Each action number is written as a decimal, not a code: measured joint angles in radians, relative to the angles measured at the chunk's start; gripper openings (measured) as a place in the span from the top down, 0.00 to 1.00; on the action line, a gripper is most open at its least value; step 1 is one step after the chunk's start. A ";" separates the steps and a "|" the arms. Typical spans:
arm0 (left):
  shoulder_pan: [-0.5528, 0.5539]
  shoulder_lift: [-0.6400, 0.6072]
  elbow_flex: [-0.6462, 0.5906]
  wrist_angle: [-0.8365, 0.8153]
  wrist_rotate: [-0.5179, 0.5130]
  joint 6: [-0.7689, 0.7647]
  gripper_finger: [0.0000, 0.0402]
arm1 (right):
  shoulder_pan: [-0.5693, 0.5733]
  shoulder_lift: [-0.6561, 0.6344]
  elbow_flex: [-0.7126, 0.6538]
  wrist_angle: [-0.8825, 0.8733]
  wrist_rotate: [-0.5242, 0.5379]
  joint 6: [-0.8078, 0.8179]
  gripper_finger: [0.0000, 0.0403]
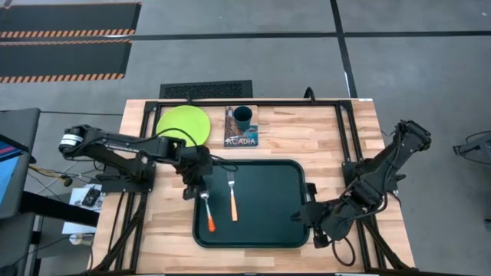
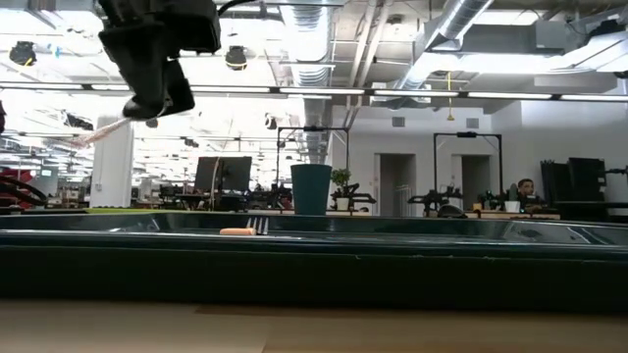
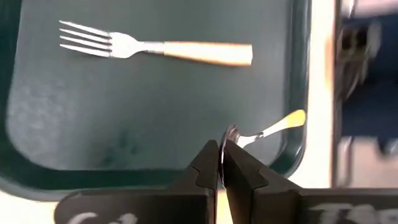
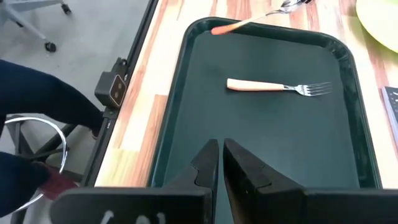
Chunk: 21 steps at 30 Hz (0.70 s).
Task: Pick and place plate/cup/fork/spoon on tray
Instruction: Put the orange spoon on the black tray to the left of the orange fork
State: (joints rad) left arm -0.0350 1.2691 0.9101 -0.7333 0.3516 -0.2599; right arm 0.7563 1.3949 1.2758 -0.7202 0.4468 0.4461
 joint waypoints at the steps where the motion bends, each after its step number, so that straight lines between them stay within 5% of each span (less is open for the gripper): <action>1: 0.004 0.021 0.025 -0.045 0.000 0.058 1.00 | 0.000 0.000 0.000 0.000 0.000 0.001 0.87; 11: 0.070 0.321 0.274 -0.266 -0.074 0.571 1.00 | 0.000 0.000 0.000 -0.002 0.000 0.025 0.87; 21: 0.144 0.531 0.442 -0.300 -0.054 0.682 1.00 | 0.003 0.000 0.000 -0.021 0.000 0.055 0.87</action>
State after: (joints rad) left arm 0.1093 1.8005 1.3521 -1.0329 0.2975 0.4225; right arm 0.7597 1.3945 1.2758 -0.7409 0.4469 0.5010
